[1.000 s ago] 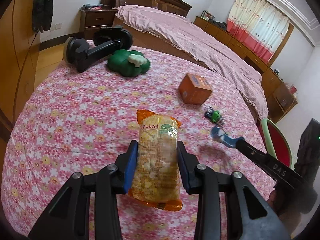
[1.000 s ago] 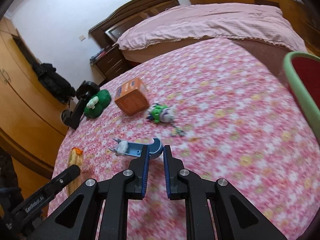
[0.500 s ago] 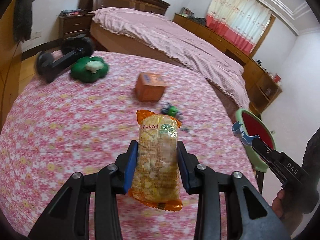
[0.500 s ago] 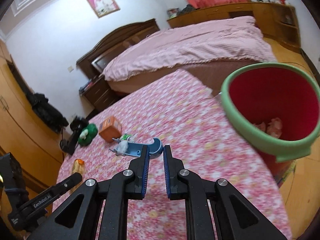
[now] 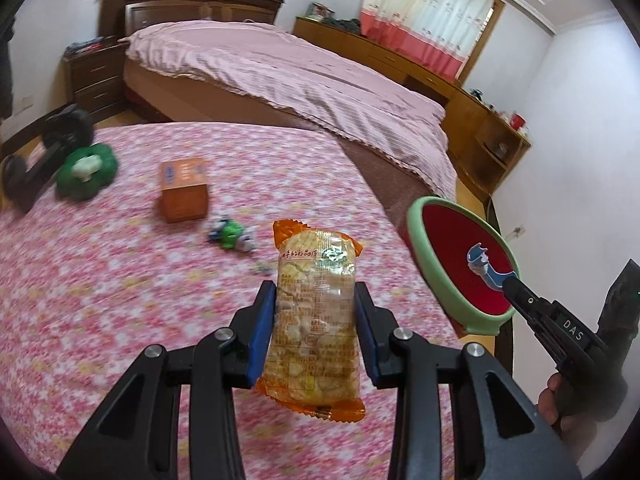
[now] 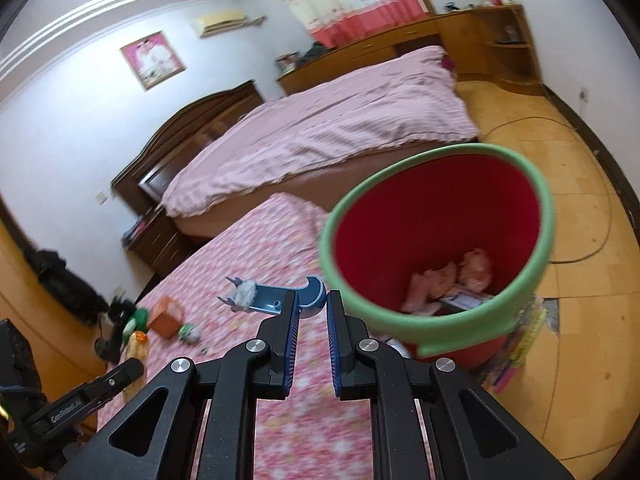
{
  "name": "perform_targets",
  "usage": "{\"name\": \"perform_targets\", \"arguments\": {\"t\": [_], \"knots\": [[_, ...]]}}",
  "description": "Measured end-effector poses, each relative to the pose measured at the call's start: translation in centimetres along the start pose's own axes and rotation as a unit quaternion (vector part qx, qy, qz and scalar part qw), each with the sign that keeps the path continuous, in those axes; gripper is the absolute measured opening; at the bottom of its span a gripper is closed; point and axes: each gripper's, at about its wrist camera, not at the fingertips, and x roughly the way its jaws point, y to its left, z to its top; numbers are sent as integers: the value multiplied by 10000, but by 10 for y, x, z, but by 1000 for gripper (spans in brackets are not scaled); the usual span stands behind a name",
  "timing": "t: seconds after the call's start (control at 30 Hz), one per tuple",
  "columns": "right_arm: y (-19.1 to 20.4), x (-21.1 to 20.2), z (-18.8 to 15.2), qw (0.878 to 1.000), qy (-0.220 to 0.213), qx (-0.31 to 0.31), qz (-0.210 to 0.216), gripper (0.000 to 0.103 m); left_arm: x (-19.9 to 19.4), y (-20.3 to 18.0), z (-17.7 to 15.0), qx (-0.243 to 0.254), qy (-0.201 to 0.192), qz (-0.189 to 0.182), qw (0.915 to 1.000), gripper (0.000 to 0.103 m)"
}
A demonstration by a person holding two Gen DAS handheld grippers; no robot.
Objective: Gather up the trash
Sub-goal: 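Carry the snack bag in the left tool while the right tool lowers the blue toy into the bucket, then open the left tool over the red bucket while the right tool releases the blue toy inside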
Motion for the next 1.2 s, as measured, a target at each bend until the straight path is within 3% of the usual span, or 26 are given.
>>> {"name": "perform_targets", "arguments": {"t": [0.43, 0.7, 1.2], "knots": [[-61, 7, 24, 9975, -155, 328, -604, 14, 51, -60, 23, 458, 229, -366, 9980, 39], [-80, 18, 35, 9962, -137, 309, -807, 16, 77, -96, 35, 687, 285, -608, 9954, 39], [-100, 14, 45, 9963, -265, 322, -749, 20, 121, -150, 35, 1114, 540, -890, 9883, 39]]}}
